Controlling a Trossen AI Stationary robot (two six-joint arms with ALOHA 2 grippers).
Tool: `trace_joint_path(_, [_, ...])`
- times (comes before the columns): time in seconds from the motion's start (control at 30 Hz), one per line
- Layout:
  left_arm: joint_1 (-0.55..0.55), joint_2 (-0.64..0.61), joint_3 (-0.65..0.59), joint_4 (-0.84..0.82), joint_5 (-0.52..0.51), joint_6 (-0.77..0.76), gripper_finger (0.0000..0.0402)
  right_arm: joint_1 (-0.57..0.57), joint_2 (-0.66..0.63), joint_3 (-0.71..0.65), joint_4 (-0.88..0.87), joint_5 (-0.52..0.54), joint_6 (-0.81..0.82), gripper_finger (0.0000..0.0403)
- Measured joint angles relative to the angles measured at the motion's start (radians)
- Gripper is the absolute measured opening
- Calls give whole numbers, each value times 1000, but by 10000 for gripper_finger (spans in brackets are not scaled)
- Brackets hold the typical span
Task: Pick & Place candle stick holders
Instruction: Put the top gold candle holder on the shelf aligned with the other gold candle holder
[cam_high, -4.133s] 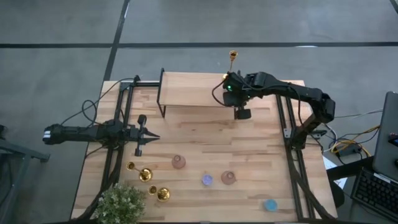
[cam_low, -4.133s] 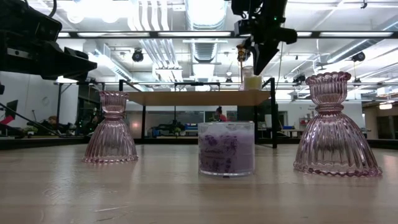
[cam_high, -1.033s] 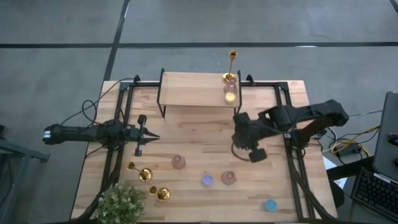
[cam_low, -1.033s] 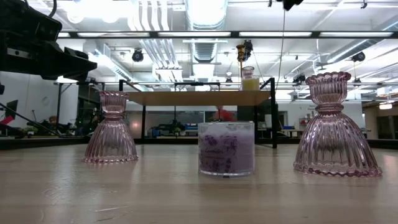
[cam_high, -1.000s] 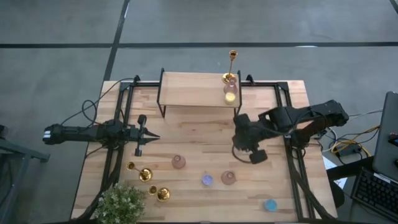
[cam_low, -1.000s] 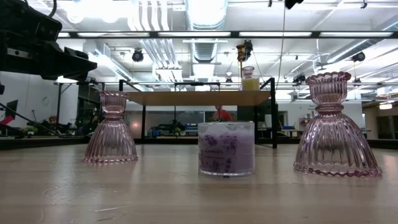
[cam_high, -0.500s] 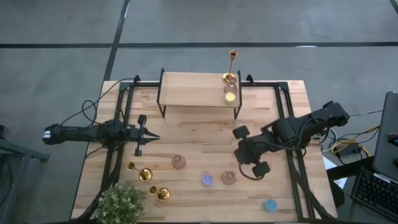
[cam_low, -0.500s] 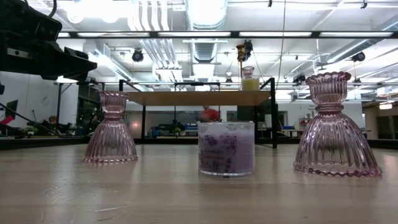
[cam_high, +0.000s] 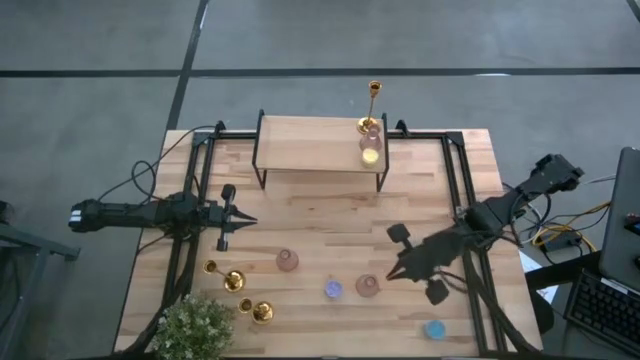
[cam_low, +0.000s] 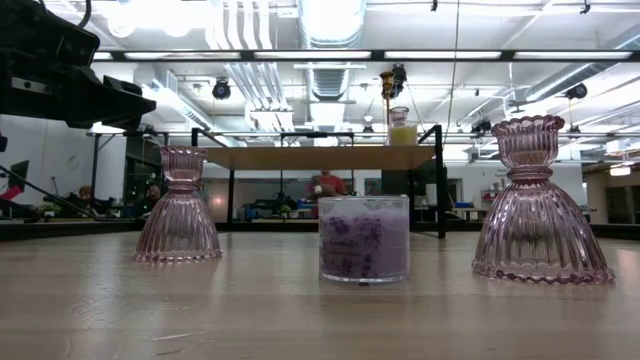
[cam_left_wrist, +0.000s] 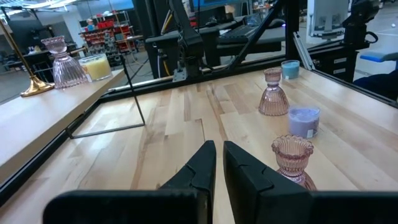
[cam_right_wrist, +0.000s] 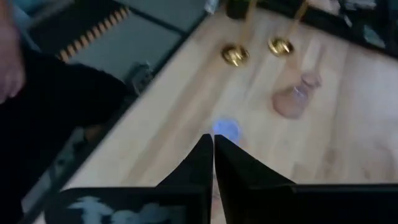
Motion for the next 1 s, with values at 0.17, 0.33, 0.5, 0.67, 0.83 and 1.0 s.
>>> trace_joint_path(0.17, [0, 0, 0, 0, 0, 0, 35, 64, -119, -189, 162, 26, 38, 8])
trace_joint_path(0.33, [0, 0, 0, 0, 0, 0, 35, 124, -245, -384, 362, 79, 45, 8])
trace_joint_path(0.5, [0, 0, 0, 0, 0, 0, 35, 126, -376, -528, 450, 79, 43, 8])
trace_joint_path(0.67, [0, 0, 0, 0, 0, 0, 35, 89, -502, -632, 508, 78, 1, 8])
trace_joint_path(0.83, [0, 0, 0, 0, 0, 0, 35, 28, -571, -693, 569, 79, -52, 8])
trace_joint_path(1.0, [0, 0, 0, -1, -10, 0, 35, -14, -575, -706, 598, 77, -132, 8])
